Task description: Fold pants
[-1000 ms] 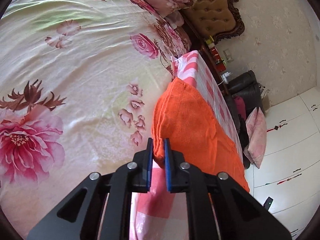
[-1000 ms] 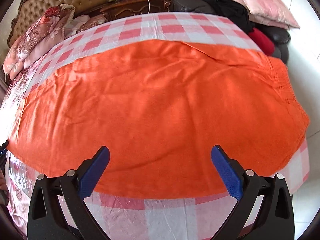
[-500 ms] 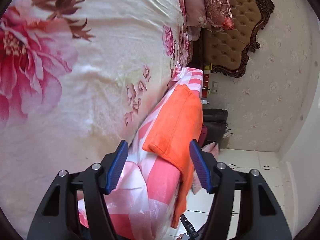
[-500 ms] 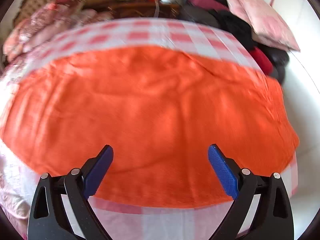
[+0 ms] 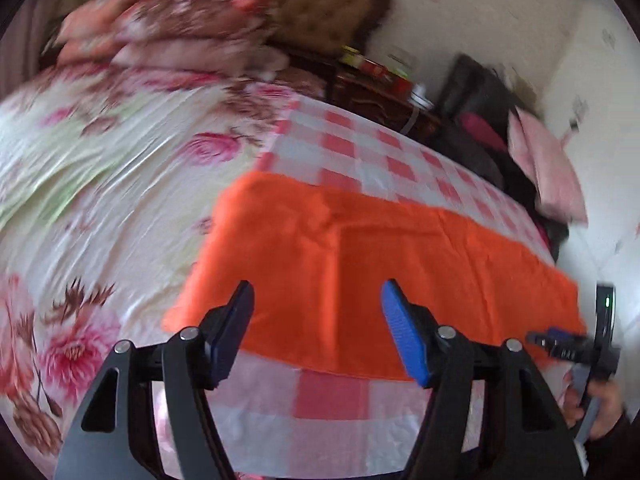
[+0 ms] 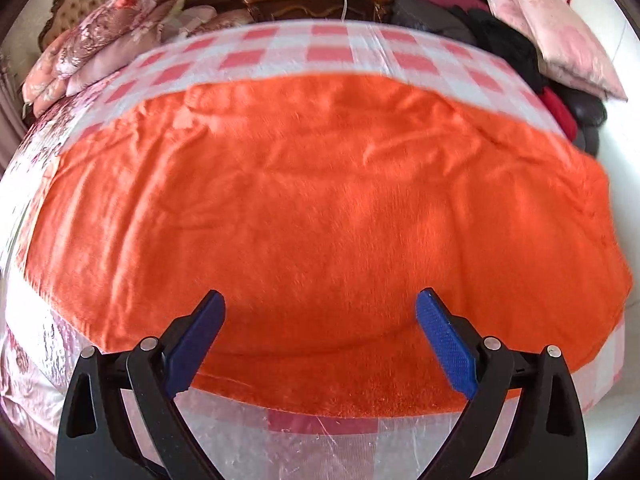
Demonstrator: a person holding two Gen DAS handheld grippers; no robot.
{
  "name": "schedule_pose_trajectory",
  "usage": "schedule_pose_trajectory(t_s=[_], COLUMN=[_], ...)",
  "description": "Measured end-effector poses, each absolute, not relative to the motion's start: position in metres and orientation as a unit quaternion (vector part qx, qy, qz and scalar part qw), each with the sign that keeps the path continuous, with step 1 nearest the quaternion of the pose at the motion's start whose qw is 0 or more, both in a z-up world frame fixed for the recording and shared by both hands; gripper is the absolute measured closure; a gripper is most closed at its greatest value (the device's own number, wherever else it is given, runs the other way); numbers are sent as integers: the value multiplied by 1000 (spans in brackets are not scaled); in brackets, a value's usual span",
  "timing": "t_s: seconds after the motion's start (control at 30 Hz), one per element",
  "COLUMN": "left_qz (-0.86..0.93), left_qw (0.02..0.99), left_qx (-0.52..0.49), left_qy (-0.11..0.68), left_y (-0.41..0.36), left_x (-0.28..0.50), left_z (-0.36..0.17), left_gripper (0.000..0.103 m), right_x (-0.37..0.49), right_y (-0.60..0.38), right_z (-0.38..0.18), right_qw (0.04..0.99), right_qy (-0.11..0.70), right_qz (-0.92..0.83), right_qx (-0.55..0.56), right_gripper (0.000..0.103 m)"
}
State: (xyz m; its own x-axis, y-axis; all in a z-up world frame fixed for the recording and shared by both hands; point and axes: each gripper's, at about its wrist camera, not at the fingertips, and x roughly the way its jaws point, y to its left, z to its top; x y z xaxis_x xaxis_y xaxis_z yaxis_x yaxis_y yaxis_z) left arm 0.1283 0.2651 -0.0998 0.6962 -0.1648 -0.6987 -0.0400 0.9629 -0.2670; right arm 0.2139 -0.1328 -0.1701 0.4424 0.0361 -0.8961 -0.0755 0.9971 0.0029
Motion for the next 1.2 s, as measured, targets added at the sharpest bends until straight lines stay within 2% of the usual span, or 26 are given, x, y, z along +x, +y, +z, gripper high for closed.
schedule_pose_trajectory(t_s=[0.1,0.17,0.27,0.37,0.47,0.63,0.9,1.07,1.17,1.2], left_qz=[-78,-54,-21,-2,8,69,37,137,181,172], left_qw=[917,905,892,882,881,870,878,876,879,882], left_qx=[-41,17,12,-24,-30,-16,-25,-38,-65,-93], left_qy=[389,421,451,470,472,489,476,461,435,428], left_y=[184,150,142,161,172,189,217,252,274,278], left_x=[157,187,230,264,284,301,301,293,264,250], left_z=[-105,-120,-139,-152,-152,-164,-167,-163,-148,-143], left_gripper=[29,28,26,20,2,1,1,2,13,14], right_x=[211,216,245,290,329,356,351,330,301,291], right_y=[-140,-149,-183,-221,-254,-292,-286,-282,-269,-264], right_z=[-168,-150,-124,-126,-141,-175,-173,-148,-130,-128], right_qw=[853,867,886,891,890,873,879,892,900,899], right_qy=[521,495,464,454,454,483,473,445,433,434], right_qz=[41,45,24,-1,-26,-55,-58,-75,-56,-51], right_qx=[-11,-17,-2,15,19,37,19,11,11,8], right_gripper=[10,10,5,6,6,5,5,5,5,5])
